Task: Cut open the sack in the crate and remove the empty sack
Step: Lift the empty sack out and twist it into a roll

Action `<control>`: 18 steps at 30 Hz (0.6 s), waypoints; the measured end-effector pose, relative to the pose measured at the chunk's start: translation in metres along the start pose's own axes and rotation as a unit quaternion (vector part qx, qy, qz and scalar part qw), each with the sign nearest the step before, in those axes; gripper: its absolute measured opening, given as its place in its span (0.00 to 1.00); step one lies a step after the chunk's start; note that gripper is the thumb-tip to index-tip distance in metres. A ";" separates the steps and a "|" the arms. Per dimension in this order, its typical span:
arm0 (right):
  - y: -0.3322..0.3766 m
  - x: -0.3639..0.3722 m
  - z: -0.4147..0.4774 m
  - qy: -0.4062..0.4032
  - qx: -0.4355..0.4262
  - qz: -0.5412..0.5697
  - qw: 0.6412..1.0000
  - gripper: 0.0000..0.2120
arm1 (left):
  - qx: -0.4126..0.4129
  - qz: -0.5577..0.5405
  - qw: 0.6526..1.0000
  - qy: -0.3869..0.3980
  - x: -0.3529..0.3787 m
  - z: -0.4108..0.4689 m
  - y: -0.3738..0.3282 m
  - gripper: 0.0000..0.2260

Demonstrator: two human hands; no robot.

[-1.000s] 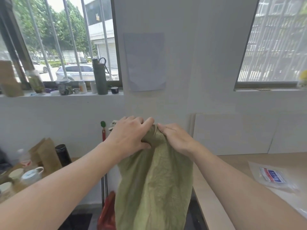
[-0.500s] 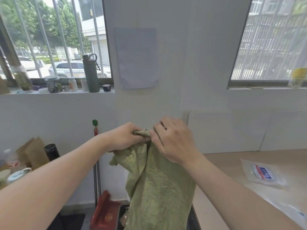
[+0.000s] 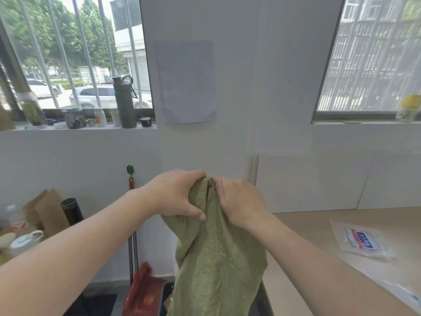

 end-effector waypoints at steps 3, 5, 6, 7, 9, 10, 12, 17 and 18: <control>-0.006 0.007 0.003 0.019 0.053 0.072 0.996 0.26 | 0.007 0.156 0.984 -0.085 0.002 -0.005 -0.007 0.32; -0.013 0.017 0.006 0.039 0.089 0.152 0.984 0.27 | 0.019 0.206 0.967 -0.146 0.003 -0.009 -0.013 0.28; -0.017 0.022 0.008 0.049 0.106 0.192 0.974 0.27 | 0.028 0.222 0.961 -0.164 0.006 -0.011 -0.015 0.25; -0.021 0.027 0.010 0.057 0.123 0.233 0.963 0.26 | 0.040 0.233 0.955 -0.179 0.008 -0.013 -0.017 0.22; -0.026 0.037 0.012 0.074 0.149 0.305 0.938 0.22 | 0.060 0.229 0.950 -0.202 0.012 -0.015 -0.016 0.16; -0.027 0.040 0.012 0.084 0.156 0.322 0.930 0.20 | 0.066 0.216 0.954 -0.199 0.015 -0.015 -0.015 0.14; -0.028 0.039 0.014 0.092 0.148 0.297 0.939 0.20 | 0.062 0.192 0.962 -0.184 0.018 -0.014 -0.011 0.11; -0.009 0.012 0.010 0.037 0.039 0.071 0.996 0.21 | -0.042 0.072 0.993 -0.077 0.027 0.002 0.014 0.07; -0.003 0.004 0.008 0.006 0.002 0.007 1.000 0.20 | -0.065 0.029 0.996 -0.059 0.028 0.005 0.018 0.08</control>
Point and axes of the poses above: each hand's wrist, its own z-axis towards the middle knuckle, its own x-axis out of the palm, y = z × x, the point moved 10 cm from there along z, towards the middle knuckle, and after that the axes turned 8 degrees about -x, right-handed, at the moved point
